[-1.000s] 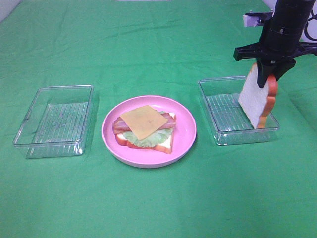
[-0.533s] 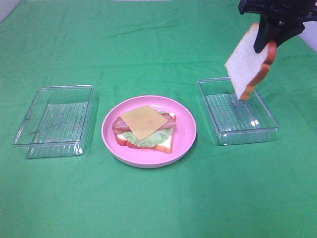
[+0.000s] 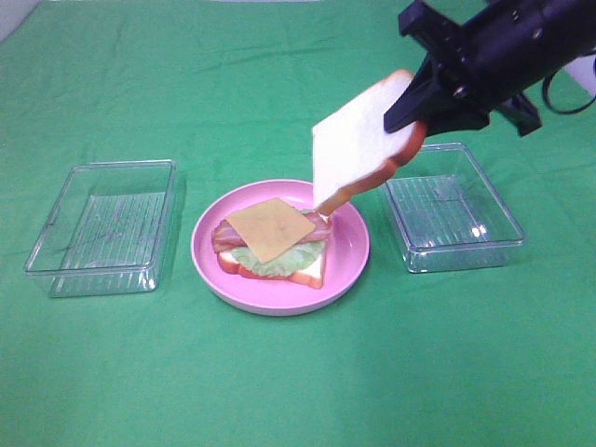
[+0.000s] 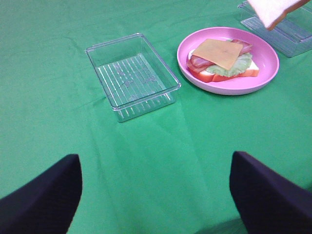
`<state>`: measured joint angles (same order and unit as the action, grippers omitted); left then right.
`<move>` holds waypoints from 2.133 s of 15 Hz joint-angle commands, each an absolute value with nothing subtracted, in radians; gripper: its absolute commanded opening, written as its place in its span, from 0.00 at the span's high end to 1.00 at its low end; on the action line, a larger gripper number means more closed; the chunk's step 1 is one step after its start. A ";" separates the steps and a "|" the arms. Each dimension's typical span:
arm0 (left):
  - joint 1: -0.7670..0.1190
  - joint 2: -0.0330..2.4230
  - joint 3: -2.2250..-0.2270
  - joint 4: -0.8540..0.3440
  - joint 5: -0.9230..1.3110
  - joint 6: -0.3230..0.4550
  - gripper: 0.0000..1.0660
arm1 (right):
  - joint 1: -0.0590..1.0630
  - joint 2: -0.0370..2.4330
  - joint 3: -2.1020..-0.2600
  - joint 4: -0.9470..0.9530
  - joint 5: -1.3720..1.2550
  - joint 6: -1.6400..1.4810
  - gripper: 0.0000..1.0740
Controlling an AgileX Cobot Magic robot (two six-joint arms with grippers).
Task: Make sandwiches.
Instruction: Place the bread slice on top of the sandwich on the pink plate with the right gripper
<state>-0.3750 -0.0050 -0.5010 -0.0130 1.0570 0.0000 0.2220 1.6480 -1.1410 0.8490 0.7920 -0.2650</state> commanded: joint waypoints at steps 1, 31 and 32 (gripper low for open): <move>-0.379 -0.013 -0.499 -0.015 1.045 0.000 0.26 | 0.284 1.656 -1.045 1.044 0.612 -0.370 1.00; -0.379 -0.013 -0.499 -0.015 1.045 0.000 0.26 | 0.377 1.930 -1.031 1.236 0.506 -0.581 0.30; -0.379 -0.013 -0.499 -0.015 1.045 0.000 0.26 | 0.377 1.898 -1.031 1.144 0.508 -0.527 0.30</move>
